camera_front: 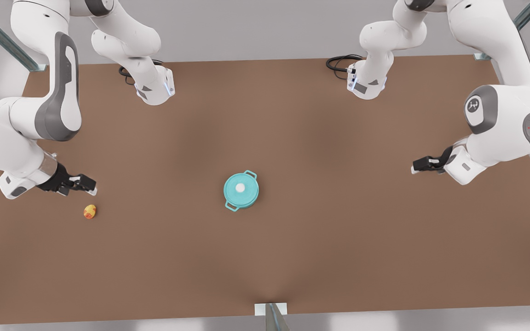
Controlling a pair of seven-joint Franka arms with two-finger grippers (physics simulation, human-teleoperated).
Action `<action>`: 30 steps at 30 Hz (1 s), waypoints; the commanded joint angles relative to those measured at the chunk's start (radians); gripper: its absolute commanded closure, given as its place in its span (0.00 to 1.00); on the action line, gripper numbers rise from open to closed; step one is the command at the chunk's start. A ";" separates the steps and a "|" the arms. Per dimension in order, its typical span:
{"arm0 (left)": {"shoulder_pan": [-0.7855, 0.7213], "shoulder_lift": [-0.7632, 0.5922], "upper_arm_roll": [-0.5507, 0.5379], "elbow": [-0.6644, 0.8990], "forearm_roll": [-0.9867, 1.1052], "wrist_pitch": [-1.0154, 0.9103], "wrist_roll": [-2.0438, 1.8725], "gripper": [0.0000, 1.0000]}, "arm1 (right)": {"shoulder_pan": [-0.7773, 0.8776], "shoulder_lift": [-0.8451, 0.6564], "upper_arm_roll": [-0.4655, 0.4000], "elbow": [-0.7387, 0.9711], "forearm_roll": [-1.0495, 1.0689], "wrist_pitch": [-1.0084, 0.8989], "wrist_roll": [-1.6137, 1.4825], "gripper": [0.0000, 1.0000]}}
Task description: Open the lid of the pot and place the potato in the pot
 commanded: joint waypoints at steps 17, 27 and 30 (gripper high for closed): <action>-0.405 0.289 -0.102 0.194 0.107 0.103 -0.682 0.00 | -0.015 0.166 -0.008 -0.136 -0.142 0.088 -0.011 0.00; -0.678 0.461 -0.100 0.286 0.208 0.283 -1.013 0.00 | -0.046 0.145 -0.011 -0.306 -0.140 0.413 0.000 0.00; -0.714 0.507 -0.102 0.349 0.212 0.315 -1.037 0.00 | -0.059 0.152 -0.011 -0.322 -0.142 0.456 -0.002 0.00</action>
